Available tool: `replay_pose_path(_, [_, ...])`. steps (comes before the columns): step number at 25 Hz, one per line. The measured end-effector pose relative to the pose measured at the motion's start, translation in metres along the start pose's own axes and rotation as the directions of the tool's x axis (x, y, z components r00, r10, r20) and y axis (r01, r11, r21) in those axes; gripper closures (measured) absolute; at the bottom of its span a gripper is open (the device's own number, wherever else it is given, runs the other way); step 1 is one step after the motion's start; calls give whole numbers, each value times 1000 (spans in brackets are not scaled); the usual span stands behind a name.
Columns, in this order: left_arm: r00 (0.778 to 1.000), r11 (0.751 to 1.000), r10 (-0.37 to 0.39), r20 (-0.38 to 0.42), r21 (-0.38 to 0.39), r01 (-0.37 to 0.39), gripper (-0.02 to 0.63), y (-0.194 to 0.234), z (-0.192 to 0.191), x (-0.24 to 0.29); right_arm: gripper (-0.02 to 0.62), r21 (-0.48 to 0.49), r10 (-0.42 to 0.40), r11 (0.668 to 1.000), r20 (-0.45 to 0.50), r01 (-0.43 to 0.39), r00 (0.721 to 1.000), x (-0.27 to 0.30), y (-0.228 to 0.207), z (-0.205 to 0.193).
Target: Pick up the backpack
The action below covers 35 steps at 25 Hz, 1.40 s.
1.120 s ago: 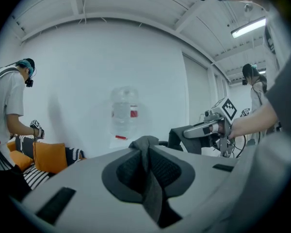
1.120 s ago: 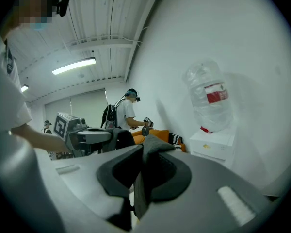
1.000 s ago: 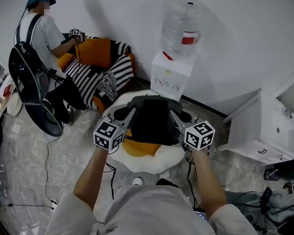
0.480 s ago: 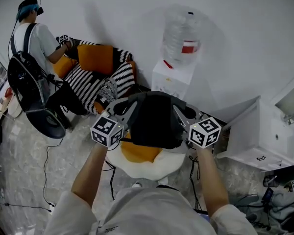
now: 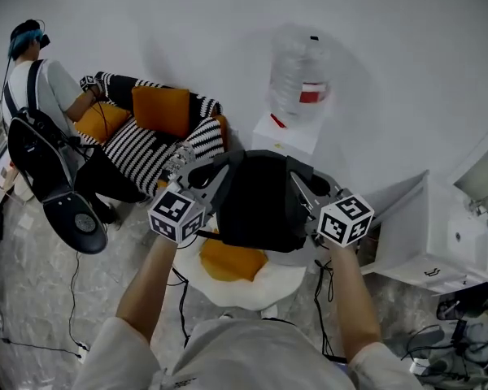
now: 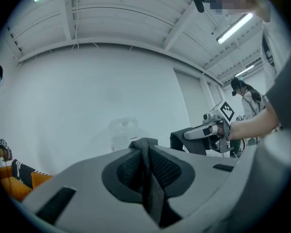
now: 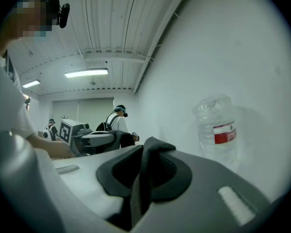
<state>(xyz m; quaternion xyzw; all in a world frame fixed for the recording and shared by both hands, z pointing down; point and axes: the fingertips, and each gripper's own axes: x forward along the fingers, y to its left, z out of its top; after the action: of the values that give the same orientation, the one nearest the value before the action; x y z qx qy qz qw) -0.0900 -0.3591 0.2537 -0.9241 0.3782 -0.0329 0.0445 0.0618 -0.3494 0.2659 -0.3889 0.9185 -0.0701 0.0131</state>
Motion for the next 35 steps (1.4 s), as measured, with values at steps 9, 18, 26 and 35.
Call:
replay_pose_path(9, [999,999,3,50,39,-5,575,-2,36,1,554,-26,5,1000,40,-4,999,-7,4,34])
replay_pose_path(18, [996,999,8,83,44,-12,575,-5,51,2,552,-49,7,999,58,-4,998,-12,5,50])
replay_pose_path(26, [996,999,1,87,50,-6,575,-14,53,2,555,-55,-1,999,65,4,998,-22,3,50])
replay_pose_path(35, [997,999,-1,81,49,-3,575,-17,52,7,555,-43,-4,999,65,7,998,-24,-1,49])
